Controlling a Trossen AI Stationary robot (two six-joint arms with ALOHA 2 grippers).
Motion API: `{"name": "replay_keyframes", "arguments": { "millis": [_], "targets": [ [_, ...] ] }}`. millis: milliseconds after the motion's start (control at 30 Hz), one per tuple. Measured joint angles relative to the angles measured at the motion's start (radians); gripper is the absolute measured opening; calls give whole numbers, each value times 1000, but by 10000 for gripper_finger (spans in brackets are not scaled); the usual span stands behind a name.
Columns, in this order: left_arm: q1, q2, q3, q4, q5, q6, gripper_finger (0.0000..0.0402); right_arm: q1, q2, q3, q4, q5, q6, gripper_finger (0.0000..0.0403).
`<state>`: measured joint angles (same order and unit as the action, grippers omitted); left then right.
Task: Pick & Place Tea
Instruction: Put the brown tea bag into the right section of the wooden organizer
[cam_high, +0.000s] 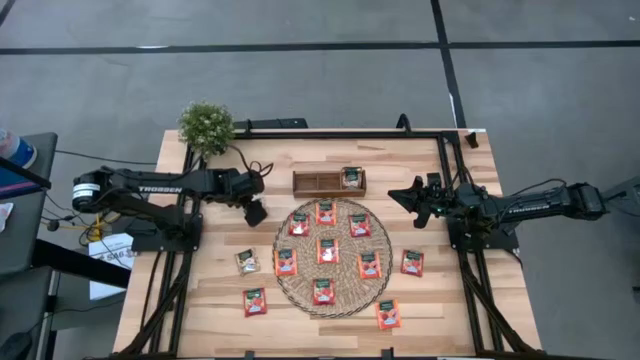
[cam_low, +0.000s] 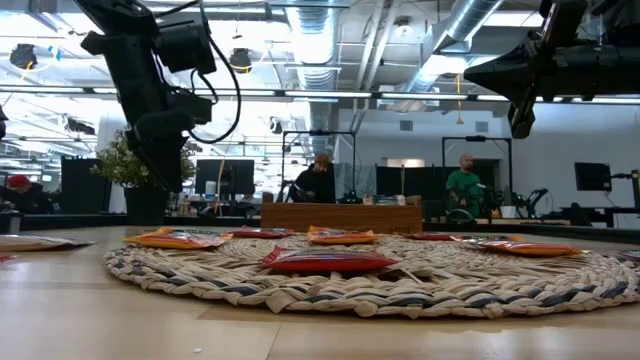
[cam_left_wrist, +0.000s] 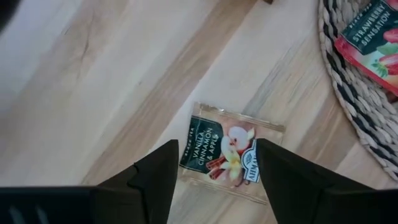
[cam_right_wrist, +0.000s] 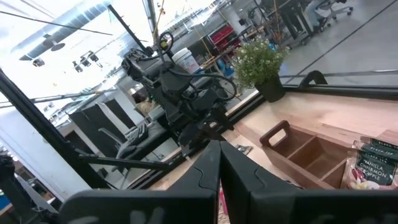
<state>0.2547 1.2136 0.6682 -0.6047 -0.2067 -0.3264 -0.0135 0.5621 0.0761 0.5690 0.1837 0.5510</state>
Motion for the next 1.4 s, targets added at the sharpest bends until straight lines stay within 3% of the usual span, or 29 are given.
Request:
{"name": "replay_keyframes", "arguments": {
  "millis": [233,567,800,1000,1400],
  "targets": [
    [71,89,0,-14,103,24,208,0,0,0,0,0,0,1],
    [93,227,0,14,96,102,208,0,0,0,-1,0,9,1],
    [93,229,0,58,103,104,208,0,0,1,-1,0,9,1],
    [93,214,1,15,174,50,208,0,0,1,-2,0,26,1],
    [93,120,2,9,140,93,208,0,0,1,-17,0,26,1]
  ]
}}
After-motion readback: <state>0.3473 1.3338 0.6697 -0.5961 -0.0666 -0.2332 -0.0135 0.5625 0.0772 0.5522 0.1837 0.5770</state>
